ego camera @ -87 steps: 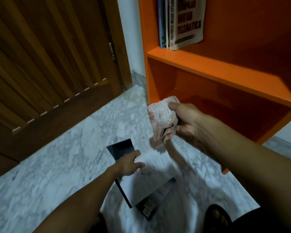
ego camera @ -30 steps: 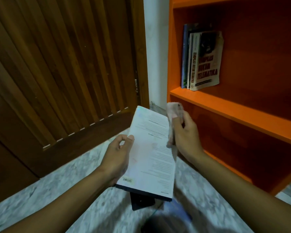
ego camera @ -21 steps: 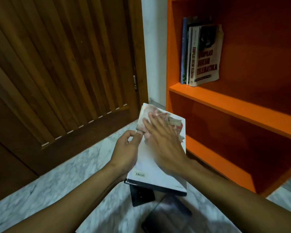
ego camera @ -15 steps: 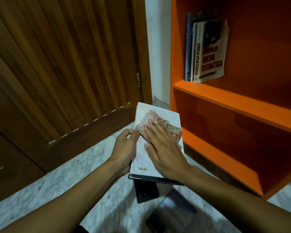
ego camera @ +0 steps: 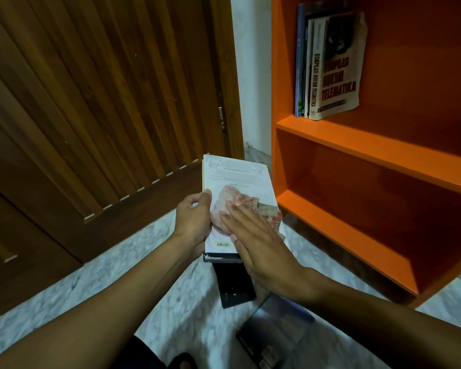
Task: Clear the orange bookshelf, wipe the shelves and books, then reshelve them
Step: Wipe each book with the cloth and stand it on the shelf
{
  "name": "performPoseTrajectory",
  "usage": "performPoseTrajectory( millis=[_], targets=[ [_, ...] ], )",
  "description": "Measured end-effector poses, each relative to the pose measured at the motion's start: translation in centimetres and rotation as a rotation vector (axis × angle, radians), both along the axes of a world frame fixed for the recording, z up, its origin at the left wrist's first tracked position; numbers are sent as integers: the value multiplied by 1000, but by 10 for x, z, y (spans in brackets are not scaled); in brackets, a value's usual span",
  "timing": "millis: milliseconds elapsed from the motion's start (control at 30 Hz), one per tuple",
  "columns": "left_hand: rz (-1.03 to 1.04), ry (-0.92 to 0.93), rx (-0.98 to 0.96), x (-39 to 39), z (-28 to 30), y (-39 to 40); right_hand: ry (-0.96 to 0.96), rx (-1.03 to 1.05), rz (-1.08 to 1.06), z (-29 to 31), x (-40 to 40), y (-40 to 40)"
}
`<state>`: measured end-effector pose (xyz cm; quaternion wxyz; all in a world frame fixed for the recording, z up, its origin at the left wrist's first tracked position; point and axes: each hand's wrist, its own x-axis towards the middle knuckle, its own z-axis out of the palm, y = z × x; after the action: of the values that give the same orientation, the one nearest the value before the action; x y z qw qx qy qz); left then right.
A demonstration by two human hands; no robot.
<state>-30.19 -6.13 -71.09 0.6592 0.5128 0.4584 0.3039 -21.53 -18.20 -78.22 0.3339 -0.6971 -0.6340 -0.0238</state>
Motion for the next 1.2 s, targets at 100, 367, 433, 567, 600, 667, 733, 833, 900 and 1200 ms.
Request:
performPoseTrajectory(
  millis=[100, 367, 433, 567, 600, 667, 733, 833, 900, 1200],
  targets=[
    [56, 14, 8, -5, 2, 5, -25, 63, 195, -3, -2, -7],
    [113, -38, 8, -19, 5, 24, -200, 167, 471, 5, 3, -13],
    [116, -52, 45, -22, 7, 29, -255, 135, 478, 5, 8, -14],
    [124, -96, 27, -28, 11, 37, 113, -73, 230, -15, 29, -16],
    [123, -100, 23, -30, 11, 39, 300, -111, 105, -18, 35, -17],
    [110, -113, 27, -33, 12, 40, 764, -121, -153, -16, 45, -19],
    [80, -108, 28, -35, 10, 40, 1292, -97, -273, -4, 53, -18],
    [29, -119, -12, -32, 6, 36, 1756, -24, -15, 22, 56, -13],
    [-5, -122, -38, -28, 4, 32, 1711, -7, 100, 27, 53, -7],
    [-72, 327, 280, -3, -8, 29, 1469, 134, -212, 32, 54, -1]
  ],
)
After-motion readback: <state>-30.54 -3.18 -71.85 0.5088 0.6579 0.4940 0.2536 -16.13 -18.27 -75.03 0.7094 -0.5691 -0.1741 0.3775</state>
